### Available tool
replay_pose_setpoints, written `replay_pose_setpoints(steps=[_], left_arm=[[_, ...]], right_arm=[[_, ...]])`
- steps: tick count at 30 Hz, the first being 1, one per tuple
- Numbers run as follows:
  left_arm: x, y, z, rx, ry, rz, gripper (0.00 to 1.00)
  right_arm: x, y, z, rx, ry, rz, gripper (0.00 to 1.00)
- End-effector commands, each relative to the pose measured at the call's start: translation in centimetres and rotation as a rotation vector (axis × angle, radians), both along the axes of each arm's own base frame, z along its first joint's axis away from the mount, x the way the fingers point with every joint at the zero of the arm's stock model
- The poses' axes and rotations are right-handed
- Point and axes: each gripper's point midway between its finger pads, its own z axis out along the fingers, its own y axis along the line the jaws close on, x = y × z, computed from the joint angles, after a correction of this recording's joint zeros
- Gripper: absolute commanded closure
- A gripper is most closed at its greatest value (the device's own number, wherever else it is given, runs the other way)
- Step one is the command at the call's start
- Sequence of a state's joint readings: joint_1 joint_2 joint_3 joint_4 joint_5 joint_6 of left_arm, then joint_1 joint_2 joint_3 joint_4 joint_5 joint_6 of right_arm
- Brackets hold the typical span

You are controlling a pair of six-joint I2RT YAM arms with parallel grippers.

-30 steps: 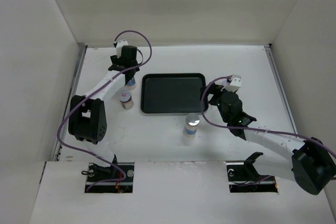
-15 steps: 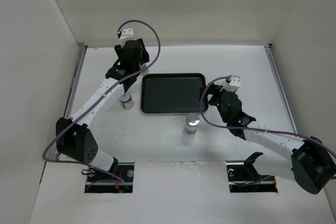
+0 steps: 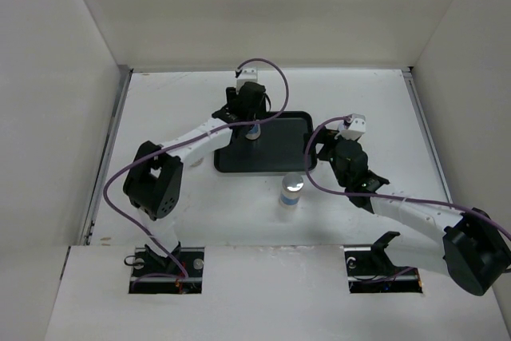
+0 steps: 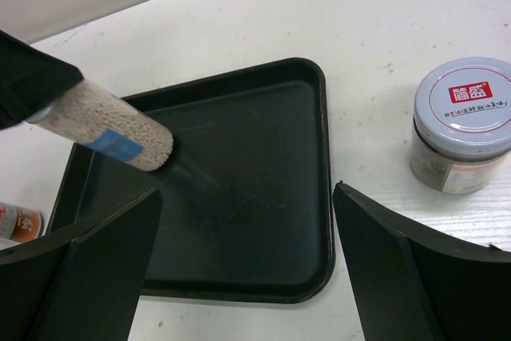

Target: Organize the condiment bottles

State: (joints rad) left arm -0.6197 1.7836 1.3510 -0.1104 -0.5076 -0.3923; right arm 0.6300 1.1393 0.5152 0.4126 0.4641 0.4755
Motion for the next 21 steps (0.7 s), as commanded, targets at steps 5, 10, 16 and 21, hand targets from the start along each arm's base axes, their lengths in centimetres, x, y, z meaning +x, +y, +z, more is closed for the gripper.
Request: replay_pose_setpoints(steps=[5, 10, 16, 21], left_arm=[[0.7, -1.4, 4.5, -0.096, -0.169, 0.012, 0.31], [-0.7, -0.1, 6.9, -0.116, -0.223, 0.029, 0.09], [-5.6, 6.7, 10.0, -0.089, -0.299, 0.143, 0.11], [-11.1, 12.7, 5.8, -0.031, -0.158, 0.231, 0.11]], right_arm=[[0.1, 0.3, 3.8, 0.063, -0.094, 0.003, 0.04], [0.2, 0.3, 3.5, 0.063, -0.088, 0.004, 0.03], [0.2, 0.2, 3.5, 0.065, -0.086, 0.000, 0.03], [0.4, 0.2, 3.2, 0.064, -0.078, 0.000, 0.02]])
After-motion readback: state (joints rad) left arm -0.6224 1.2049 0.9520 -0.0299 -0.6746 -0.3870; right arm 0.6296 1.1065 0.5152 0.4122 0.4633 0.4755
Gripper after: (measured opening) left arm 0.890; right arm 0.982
